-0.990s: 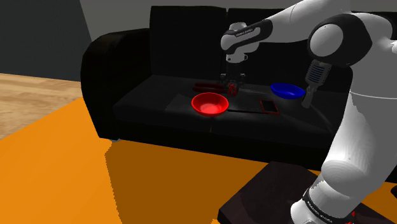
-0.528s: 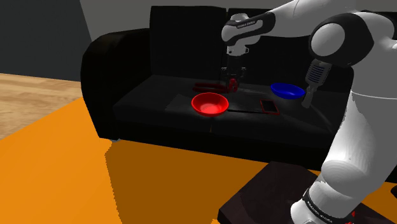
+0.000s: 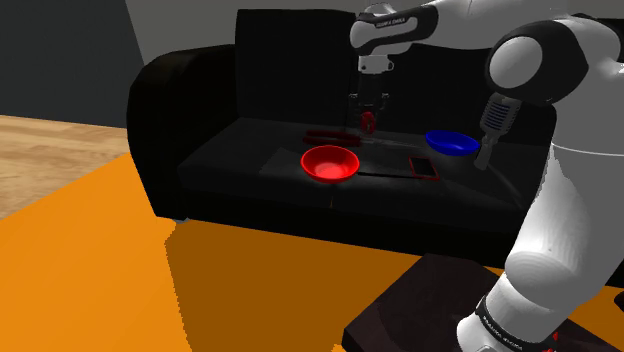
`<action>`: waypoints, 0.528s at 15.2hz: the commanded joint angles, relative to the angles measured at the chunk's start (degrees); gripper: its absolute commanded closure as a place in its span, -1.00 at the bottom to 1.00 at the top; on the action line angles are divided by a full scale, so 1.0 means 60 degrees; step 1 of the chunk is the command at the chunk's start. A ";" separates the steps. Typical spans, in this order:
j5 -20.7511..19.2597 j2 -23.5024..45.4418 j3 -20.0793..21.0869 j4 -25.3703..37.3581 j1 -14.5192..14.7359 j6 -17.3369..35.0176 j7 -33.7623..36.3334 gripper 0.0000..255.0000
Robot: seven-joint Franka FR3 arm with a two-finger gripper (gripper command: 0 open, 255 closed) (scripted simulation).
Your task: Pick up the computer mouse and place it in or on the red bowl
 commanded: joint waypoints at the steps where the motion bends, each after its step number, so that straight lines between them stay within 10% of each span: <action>1: 0.0005 0.0039 -0.0005 0.0345 -0.0011 -0.0309 -0.0010 1.00; 8: -0.0078 -0.0872 0.0486 -0.0913 0.0762 0.0046 0.1239 1.00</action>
